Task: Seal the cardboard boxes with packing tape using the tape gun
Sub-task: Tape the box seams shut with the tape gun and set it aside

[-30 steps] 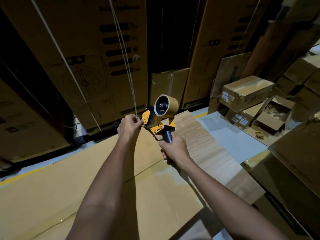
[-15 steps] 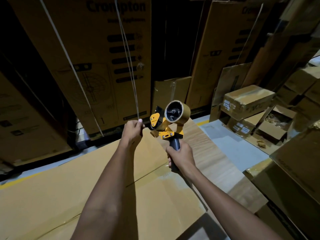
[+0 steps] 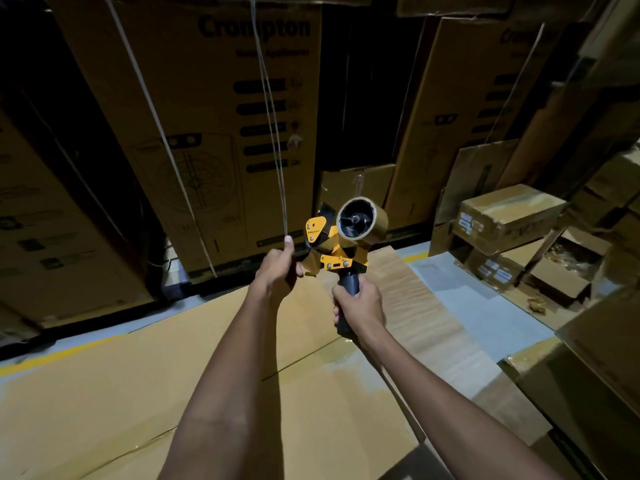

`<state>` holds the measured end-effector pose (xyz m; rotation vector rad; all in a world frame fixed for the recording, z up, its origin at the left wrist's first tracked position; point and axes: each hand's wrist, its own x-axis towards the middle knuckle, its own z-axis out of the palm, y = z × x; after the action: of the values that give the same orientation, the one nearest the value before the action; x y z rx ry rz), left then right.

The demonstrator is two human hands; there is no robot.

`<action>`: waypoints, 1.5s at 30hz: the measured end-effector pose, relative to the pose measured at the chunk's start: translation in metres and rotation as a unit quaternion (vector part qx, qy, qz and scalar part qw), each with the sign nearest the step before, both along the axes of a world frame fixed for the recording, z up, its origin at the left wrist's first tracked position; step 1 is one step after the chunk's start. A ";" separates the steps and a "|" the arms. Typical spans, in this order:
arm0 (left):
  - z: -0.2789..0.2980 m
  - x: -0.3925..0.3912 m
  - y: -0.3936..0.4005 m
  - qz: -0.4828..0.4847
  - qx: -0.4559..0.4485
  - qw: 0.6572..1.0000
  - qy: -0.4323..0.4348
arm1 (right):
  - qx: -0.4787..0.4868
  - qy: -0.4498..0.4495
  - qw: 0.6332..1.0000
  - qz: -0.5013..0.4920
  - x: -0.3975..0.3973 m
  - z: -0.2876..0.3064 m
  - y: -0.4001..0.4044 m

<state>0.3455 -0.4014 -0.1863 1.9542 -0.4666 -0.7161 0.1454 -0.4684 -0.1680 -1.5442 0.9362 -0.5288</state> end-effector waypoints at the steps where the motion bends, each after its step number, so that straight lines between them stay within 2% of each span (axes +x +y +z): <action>1: 0.001 -0.001 -0.001 -0.019 0.011 1.000 0.009 | -0.010 0.001 1.000 0.003 0.003 0.000 0.000; 6: 0.009 0.003 0.001 -0.061 -0.006 0.989 0.131 | -0.033 -0.009 0.999 0.012 0.015 0.000 -0.002; 12: 0.024 0.002 0.005 -0.082 0.019 0.988 0.130 | -0.037 -0.015 0.999 0.018 0.022 -0.003 -0.005; 16: 0.025 0.004 -0.002 -0.054 0.006 0.978 0.203 | -0.047 -0.014 0.999 0.011 0.025 -0.008 -0.005; 21: 0.025 0.011 -0.001 -0.093 0.070 0.976 0.185 | -0.067 -0.013 0.998 0.017 0.029 -0.009 -0.005; 32: 0.022 0.015 0.005 -0.065 0.043 0.977 0.198 | -0.046 -0.029 0.998 0.022 0.024 -0.008 0.000; 45: 0.011 0.016 -0.002 -0.067 0.039 0.989 0.130 | -0.046 -0.016 0.998 -0.034 0.016 -0.009 0.002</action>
<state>0.3610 -0.4034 -0.1754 1.8791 -0.4163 -1.0729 0.1618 -0.4663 -0.1773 -1.5865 0.9531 -0.6503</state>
